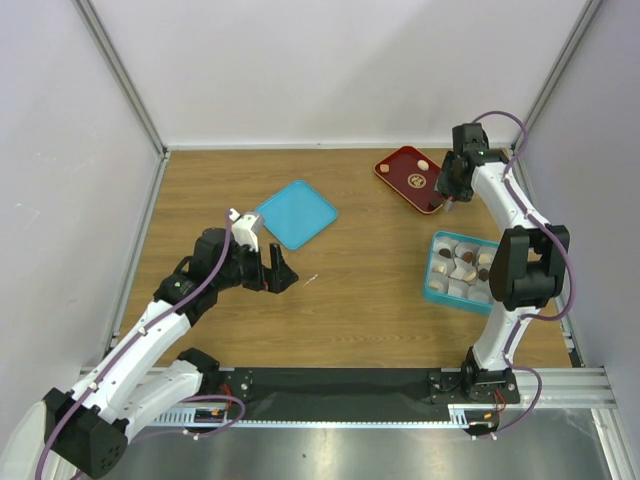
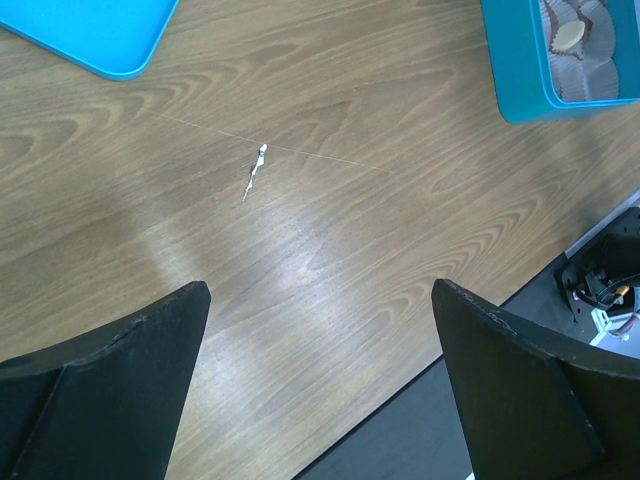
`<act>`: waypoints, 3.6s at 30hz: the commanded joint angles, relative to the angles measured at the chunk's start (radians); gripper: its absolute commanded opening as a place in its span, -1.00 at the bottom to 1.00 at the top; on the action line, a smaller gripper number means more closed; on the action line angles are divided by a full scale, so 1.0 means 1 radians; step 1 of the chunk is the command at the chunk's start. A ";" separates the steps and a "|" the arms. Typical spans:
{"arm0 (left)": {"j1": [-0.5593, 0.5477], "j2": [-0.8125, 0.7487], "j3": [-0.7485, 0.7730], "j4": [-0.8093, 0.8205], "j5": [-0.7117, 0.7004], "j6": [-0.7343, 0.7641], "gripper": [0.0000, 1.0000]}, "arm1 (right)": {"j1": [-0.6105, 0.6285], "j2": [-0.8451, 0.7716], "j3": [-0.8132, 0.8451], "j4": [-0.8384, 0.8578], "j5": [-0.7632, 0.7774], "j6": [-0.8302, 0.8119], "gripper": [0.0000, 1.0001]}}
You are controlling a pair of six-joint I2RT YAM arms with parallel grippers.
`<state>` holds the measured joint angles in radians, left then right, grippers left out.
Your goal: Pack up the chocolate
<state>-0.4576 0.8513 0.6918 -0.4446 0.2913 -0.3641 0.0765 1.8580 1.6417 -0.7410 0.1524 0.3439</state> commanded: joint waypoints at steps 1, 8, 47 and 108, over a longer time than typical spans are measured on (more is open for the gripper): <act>0.008 0.000 0.025 0.003 -0.017 0.024 1.00 | 0.002 0.012 0.049 0.041 0.016 0.007 0.00; 0.008 0.005 0.028 0.003 -0.015 0.024 0.99 | -0.001 0.056 0.069 0.040 0.033 -0.020 0.02; 0.008 0.011 0.031 0.006 -0.012 0.024 1.00 | -0.012 0.023 0.099 0.008 -0.022 -0.054 -0.16; 0.010 -0.026 0.025 0.038 0.075 0.014 0.99 | 0.071 -0.893 -0.602 -0.520 -0.027 0.162 -0.08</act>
<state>-0.4568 0.8413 0.6918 -0.4297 0.3519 -0.3645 0.1379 0.9646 1.0393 -1.2743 0.1009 0.4831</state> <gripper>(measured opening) 0.996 0.462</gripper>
